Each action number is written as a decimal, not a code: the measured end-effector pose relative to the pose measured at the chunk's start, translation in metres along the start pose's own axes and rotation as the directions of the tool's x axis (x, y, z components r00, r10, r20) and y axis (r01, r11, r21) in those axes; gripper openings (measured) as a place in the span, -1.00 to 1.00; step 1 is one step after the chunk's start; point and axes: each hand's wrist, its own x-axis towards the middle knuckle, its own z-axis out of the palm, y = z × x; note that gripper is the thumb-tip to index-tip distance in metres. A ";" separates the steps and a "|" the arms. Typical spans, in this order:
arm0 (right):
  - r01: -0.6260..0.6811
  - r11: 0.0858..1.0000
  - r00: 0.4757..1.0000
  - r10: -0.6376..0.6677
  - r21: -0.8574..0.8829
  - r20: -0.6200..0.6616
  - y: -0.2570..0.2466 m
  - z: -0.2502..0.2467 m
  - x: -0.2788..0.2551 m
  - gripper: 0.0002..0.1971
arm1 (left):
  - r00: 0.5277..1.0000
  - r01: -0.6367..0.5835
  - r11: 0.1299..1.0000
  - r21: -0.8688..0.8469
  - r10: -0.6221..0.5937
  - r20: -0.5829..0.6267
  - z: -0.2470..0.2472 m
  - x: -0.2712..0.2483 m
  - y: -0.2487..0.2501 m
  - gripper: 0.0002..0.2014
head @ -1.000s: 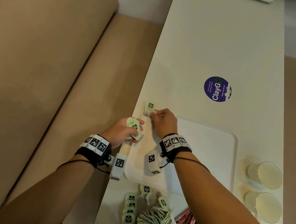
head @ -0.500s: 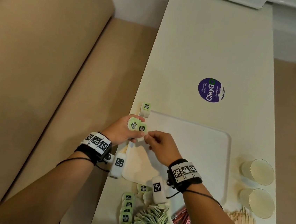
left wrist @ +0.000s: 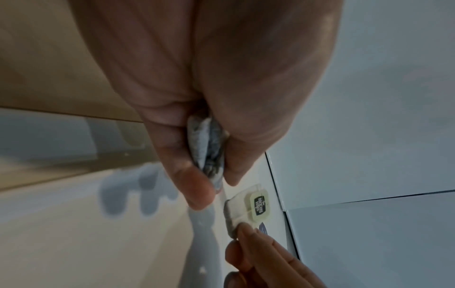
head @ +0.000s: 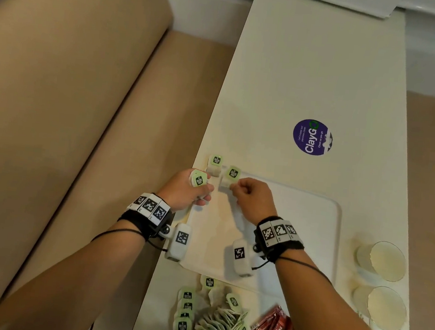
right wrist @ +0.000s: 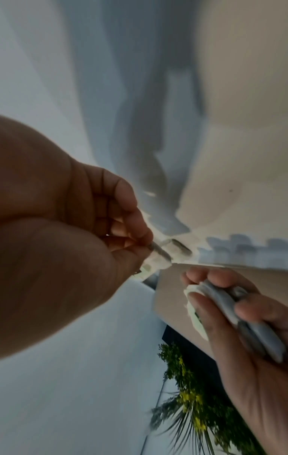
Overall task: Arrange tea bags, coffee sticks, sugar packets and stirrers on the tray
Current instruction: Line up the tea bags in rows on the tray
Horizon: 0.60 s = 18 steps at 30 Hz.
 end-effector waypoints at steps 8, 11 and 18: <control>-0.068 0.988 0.998 0.067 -0.136 -0.009 -0.015 -0.001 0.029 -0.76 | 1.000 0.011 0.999 0.043 -0.010 -0.008 0.006 0.016 0.004 -0.83; -0.080 0.982 0.997 0.082 -0.171 0.006 -0.017 0.002 0.034 -0.74 | 1.000 0.018 0.999 0.044 -0.017 -0.010 0.007 0.018 0.004 -0.81; -0.104 0.965 0.994 0.105 -0.242 -0.009 -0.020 0.005 0.041 -0.61 | 1.000 0.009 0.999 0.033 -0.008 -0.011 0.007 0.021 0.003 -0.81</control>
